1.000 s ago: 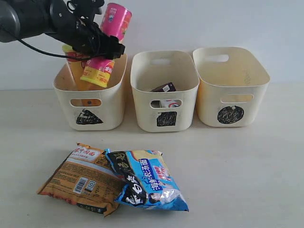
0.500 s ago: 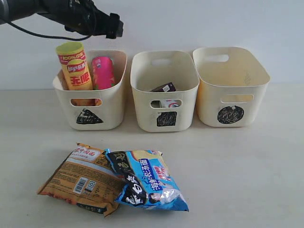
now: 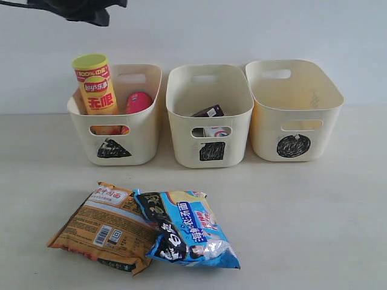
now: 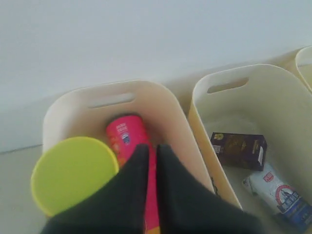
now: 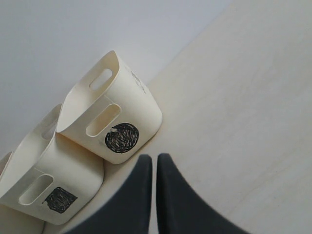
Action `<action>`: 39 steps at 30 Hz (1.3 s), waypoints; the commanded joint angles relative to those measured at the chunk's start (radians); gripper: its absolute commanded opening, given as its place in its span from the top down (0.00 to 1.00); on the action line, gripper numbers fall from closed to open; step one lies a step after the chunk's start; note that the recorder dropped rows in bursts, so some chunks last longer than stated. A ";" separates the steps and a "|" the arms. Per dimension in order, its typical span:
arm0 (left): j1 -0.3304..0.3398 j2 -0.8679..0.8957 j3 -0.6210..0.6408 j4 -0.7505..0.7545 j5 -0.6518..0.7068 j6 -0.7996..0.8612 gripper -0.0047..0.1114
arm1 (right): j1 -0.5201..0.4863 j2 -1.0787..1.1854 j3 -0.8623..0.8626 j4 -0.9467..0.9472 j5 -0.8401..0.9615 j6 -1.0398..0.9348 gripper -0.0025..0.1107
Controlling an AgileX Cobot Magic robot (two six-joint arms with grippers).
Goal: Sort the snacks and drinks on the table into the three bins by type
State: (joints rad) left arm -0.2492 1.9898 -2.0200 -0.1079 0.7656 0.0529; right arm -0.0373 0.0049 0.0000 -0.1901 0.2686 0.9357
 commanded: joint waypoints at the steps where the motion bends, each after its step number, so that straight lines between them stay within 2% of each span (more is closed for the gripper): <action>1: 0.058 -0.078 0.032 -0.021 0.043 -0.019 0.92 | -0.005 -0.005 0.000 -0.002 -0.004 -0.002 0.98; 6: 0.130 -0.207 0.177 -0.157 -0.044 0.004 0.92 | -0.005 -0.005 0.000 -0.002 -0.004 -0.002 0.98; 14: 0.206 -0.489 0.553 -0.252 -0.299 0.036 0.92 | -0.005 -0.005 0.000 -0.002 -0.006 -0.002 0.98; 24: 0.228 -0.951 1.041 -0.280 -0.644 0.018 0.92 | -0.005 -0.005 0.000 -0.002 -0.006 -0.002 0.98; 31: 0.228 -1.276 1.331 -0.285 -0.730 0.013 0.92 | -0.005 -0.005 0.000 -0.002 -0.006 -0.002 0.98; 39: 0.228 -1.608 1.570 -0.285 -0.744 0.023 0.92 | -0.005 -0.005 0.000 -0.002 -0.006 -0.002 0.98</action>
State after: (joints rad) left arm -0.0238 0.4770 -0.5065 -0.3850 0.0405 0.0730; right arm -0.0373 0.0049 0.0000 -0.1901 0.2694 0.9357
